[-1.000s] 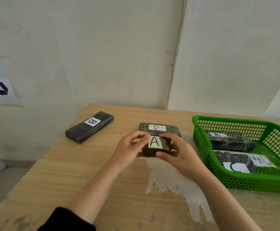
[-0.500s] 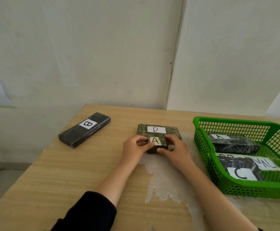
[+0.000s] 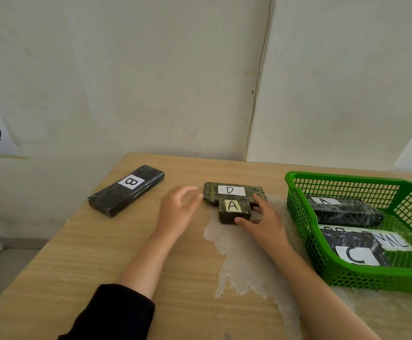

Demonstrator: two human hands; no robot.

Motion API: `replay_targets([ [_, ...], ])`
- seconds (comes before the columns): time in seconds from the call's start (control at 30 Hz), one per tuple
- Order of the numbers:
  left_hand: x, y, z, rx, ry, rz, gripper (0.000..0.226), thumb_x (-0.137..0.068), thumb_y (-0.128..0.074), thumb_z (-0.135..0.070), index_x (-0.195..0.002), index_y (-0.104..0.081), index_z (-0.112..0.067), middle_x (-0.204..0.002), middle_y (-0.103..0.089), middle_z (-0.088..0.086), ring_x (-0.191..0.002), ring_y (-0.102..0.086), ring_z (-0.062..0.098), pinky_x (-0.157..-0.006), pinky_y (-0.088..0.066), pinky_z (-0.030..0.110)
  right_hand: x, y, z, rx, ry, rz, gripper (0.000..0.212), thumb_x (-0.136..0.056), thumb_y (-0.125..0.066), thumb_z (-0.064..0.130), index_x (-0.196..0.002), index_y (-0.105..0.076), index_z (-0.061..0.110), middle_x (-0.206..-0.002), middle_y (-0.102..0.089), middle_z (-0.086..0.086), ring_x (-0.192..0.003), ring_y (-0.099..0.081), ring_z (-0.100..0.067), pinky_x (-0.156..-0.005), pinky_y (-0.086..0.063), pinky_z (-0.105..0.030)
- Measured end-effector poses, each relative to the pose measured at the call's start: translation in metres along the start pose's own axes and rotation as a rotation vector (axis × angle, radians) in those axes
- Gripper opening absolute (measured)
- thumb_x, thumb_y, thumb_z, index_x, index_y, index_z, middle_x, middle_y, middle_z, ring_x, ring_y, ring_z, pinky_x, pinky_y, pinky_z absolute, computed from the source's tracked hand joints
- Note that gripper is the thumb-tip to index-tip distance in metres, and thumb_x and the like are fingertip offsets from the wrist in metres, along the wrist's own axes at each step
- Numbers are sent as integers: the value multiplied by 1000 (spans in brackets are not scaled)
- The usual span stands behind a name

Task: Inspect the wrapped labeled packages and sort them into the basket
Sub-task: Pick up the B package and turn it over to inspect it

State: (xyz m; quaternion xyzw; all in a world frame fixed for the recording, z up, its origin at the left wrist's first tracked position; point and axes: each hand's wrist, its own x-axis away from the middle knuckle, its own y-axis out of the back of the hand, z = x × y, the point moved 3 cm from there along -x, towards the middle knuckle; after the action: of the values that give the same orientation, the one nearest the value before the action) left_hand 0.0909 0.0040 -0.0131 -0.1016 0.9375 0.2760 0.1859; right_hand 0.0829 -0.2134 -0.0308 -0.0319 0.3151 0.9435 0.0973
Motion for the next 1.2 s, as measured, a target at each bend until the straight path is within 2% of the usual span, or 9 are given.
replay_targets([
  [0.17, -10, 99, 63, -465, 1, -356, 23, -83, -67, -19, -101, -70, -4, -104, -69, 19, -97, -62, 38, -84, -47, 44, 22, -6, 32, 110, 236, -3, 61, -80, -75, 23, -134, -49, 15, -138, -48, -4, -127, -46, -21, -104, -34, -24],
  [0.33, -5, 136, 123, -643, 440, -185, 70, -90, -50, -53, -143, -34, -11, -152, -29, 20, -141, -24, 38, -111, -19, 58, 40, -21, 58, 141, 345, -24, 48, -85, -69, 28, -130, -54, 18, -145, -41, -3, -138, -32, -21, -110, -26, -30],
  [0.4, -3, 137, 132, -628, 514, -91, 77, -86, -42, -66, -144, -32, -15, -148, -37, 16, -138, -32, 35, -111, -17, 58, 45, -25, 63, 111, 344, -33, 44, -85, -69, 28, -126, -57, 16, -141, -45, -3, -134, -36, -21, -105, -26, -24],
  [0.57, 8, 127, 96, -368, 500, -128, 81, -62, -73, -65, -117, -56, -9, -116, -54, 12, -105, -57, 30, -83, -48, 39, 65, -46, 71, 38, 405, 94, 39, -85, -69, 30, -121, -59, 20, -130, -51, 4, -120, -47, -11, -100, -37, -23],
  [0.8, 51, 109, 39, -280, 391, -216, 50, -70, -82, -33, -95, -48, -6, -88, -55, 2, -78, -53, 21, -55, -37, 26, 74, -55, 63, 52, 292, 277, 42, -88, -64, 38, -128, -53, 28, -133, -51, 8, -122, -49, -11, -100, -41, -25],
  [0.93, 81, 106, 17, 332, 538, -295, 35, -81, -74, -20, -103, -50, -9, -98, -63, 5, -83, -65, 16, -70, -57, 38, 83, -61, 59, 236, 316, 385, 55, -91, -53, 48, -140, -43, 25, -146, -43, 3, -133, -40, -15, -109, -33, -31],
  [1.03, 95, 88, -1, 862, 565, -296, 41, -86, -67, -7, -121, -45, -9, -112, -62, 7, -97, -66, 21, -78, -56, 39, 90, -59, 68, 98, 335, 402, 60, -90, -42, 59, -139, -44, 23, -144, -47, 3, -132, -42, -14, -109, -36, -32],
  [1.1, 102, 69, -13, 941, 532, -226, 37, -91, -59, -9, -126, -47, -11, -116, -65, 8, -101, -65, 23, -79, -54, 40, 97, -57, 75, -178, 340, 427, 68, -86, -41, 67, -136, -48, 22, -136, -55, 3, -125, -51, -10, -103, -45, -31],
  [1.2, 111, 50, -28, 851, 495, -99, 26, -95, -52, -16, -121, -54, -18, -112, -68, 3, -100, -65, 18, -87, -51, 37, 104, -53, 75, -577, 239, 421, 52, -82, -60, 47, -125, -53, 18, -120, -65, 1, -109, -63, -9, -91, -53, -29],
])
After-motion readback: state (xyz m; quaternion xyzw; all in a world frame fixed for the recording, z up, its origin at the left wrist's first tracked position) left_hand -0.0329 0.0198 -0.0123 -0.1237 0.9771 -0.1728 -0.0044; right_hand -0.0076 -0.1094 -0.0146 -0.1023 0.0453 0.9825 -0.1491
